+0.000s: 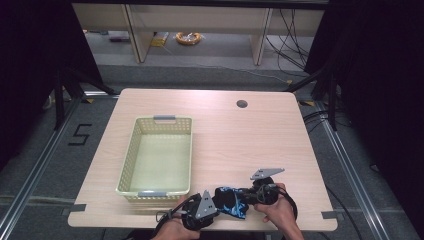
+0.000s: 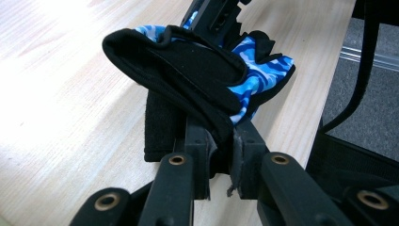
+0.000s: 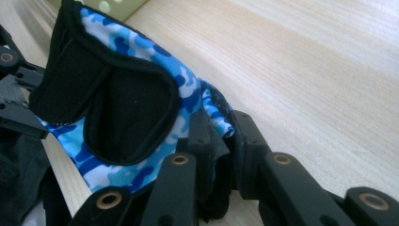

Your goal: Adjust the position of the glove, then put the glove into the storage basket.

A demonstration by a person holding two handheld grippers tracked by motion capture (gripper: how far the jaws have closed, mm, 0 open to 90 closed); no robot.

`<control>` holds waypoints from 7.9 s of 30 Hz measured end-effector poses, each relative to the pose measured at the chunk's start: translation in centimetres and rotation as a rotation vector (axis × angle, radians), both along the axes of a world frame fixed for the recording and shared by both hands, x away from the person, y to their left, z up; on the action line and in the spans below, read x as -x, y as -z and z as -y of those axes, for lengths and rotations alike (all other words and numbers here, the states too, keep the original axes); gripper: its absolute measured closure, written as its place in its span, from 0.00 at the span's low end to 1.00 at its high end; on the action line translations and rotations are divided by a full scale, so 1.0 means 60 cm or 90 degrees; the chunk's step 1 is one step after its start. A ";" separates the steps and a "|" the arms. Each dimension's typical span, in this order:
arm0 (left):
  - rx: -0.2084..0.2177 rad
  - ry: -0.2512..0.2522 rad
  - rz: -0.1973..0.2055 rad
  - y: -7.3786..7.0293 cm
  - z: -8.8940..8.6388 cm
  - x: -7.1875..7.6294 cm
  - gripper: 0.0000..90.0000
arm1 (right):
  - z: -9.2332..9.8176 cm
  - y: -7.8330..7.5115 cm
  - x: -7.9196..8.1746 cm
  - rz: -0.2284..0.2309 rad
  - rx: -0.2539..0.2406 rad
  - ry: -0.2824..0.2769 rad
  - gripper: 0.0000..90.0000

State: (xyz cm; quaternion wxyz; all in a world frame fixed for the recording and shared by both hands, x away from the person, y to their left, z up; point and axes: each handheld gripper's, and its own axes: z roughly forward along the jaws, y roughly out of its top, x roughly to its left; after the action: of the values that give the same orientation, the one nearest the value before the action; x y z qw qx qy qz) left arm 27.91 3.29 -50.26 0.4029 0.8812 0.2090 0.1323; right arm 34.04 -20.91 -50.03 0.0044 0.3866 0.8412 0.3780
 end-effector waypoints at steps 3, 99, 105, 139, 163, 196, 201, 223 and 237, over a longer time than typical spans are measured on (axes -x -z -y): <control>0.002 0.003 0.013 -0.002 -0.003 -0.001 0.89 | -0.001 -0.007 0.001 0.007 0.004 0.001 0.89; 0.126 -0.194 -0.035 -0.062 -0.288 0.094 0.41 | -0.424 -0.176 -0.118 0.015 -0.031 -0.177 0.90; 0.107 -0.183 -0.037 -0.045 -0.278 0.098 0.41 | -0.426 -0.142 -0.116 -0.017 -0.026 -0.156 0.90; 0.090 -0.183 -0.058 -0.022 -0.274 0.093 0.39 | -0.414 -0.081 -0.128 0.027 0.197 -0.092 0.74; 0.050 -0.180 -0.063 -0.013 -0.287 0.079 0.35 | -0.354 -0.151 -0.082 0.086 0.062 -0.105 0.54; 0.087 -0.203 -0.067 -0.008 -0.286 0.075 0.18 | -0.153 -0.145 -0.035 0.116 -0.063 -0.002 0.41; 0.072 -0.205 -0.071 -0.006 -0.288 0.074 0.18 | -0.137 -0.133 -0.028 0.126 -0.034 -0.008 0.38; 0.079 -0.217 -0.056 -0.008 -0.293 0.077 0.18 | -0.091 -0.098 -0.005 0.089 -0.040 0.023 0.37; 0.061 -0.209 -0.059 -0.007 -0.294 0.077 0.18 | -0.077 -0.076 0.014 0.078 -0.029 0.025 0.37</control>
State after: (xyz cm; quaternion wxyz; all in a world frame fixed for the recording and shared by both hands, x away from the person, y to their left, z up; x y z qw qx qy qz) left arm 23.29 20.95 -49.83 0.4076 0.8200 0.3747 0.1454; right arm 33.18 -16.29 -45.47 0.0545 0.3790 0.8228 0.4200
